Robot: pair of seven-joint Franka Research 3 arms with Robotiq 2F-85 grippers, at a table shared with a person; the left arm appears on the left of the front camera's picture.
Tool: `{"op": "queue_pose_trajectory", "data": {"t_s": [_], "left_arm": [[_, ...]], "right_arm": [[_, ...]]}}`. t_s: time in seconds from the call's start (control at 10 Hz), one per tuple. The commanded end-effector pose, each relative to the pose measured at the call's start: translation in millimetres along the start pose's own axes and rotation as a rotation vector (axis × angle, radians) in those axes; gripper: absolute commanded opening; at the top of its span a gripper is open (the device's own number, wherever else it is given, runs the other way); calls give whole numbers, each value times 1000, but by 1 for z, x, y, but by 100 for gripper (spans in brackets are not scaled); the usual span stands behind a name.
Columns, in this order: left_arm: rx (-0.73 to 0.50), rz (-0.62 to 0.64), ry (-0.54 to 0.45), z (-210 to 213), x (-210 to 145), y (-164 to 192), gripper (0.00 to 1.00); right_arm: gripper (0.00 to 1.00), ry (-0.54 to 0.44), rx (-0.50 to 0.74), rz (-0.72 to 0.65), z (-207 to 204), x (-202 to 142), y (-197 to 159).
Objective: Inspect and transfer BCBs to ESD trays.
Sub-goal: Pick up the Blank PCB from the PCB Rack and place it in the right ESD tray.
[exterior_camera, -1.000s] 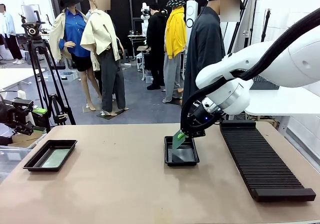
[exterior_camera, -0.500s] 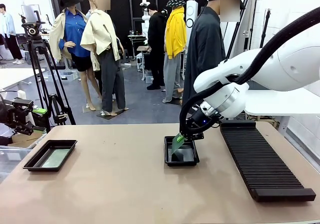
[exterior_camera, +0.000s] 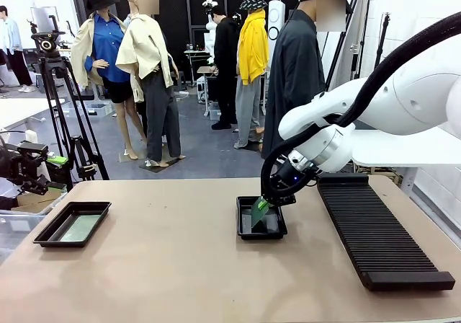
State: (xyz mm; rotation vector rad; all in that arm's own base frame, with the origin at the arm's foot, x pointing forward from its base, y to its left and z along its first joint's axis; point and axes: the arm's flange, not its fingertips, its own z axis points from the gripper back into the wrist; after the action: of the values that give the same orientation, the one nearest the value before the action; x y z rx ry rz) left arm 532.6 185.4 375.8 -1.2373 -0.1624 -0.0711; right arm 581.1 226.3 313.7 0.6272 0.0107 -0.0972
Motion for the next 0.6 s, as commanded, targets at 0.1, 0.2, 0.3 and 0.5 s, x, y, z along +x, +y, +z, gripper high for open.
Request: {"op": "queue_pose_trajectory", "data": {"t_s": [0.1, 0.2, 0.3, 0.5], "left_arm": [[-15, -2, -14, -1, -1, -3, 100], [-15, -2, -14, -1, -1, -3, 100], [-15, -2, -14, -1, -1, -3, 100], [-15, -2, -14, -1, -1, -3, 100]], "right_arm": [[37, 5, -21, -7, 11, 6, 7], [56, 9, -39, -2, 16, 6, 9], [74, 0, -52, 0, 22, 5, 11], [100, -13, -110, 2, 37, 4, 14]]}}
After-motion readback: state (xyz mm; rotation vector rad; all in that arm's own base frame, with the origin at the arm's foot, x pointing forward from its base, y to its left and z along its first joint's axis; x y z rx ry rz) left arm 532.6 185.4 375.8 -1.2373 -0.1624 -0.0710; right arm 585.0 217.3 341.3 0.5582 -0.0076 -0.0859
